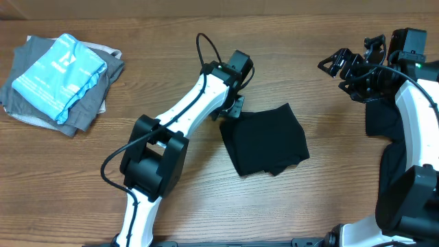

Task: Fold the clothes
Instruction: 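Grasp the folded black square's edge with the left gripper and lift it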

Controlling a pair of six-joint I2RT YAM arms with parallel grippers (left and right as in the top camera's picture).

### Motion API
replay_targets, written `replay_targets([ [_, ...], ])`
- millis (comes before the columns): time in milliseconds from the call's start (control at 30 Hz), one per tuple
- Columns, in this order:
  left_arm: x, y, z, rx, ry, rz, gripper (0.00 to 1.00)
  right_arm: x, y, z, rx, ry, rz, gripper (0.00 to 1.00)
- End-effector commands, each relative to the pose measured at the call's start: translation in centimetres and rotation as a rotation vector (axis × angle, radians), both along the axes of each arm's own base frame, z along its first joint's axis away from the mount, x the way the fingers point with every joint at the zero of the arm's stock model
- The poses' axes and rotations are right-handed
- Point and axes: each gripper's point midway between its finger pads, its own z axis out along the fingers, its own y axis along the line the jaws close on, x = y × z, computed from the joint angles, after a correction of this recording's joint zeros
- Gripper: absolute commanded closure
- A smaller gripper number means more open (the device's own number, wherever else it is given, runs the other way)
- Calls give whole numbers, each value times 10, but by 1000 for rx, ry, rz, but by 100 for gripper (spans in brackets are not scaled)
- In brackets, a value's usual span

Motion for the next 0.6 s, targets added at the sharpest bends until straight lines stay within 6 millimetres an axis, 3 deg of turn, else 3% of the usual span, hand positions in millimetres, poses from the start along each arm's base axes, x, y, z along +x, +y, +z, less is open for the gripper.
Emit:
replay_targets([
  [0,-3,-15,1,-65,8,-25,55,2,0,5,-6,-21,7,0],
  [167,-9,-22,-13,-66,45,-28,63,2,0,5,-6,-21,7,0],
  [300,-15,-25,-15,-83,72,-9,77,1,0,5,-6,-20,7,0],
  [567,-29,-19,-31,-43,115,0,70,1,0,5,-6,-20,7,0],
])
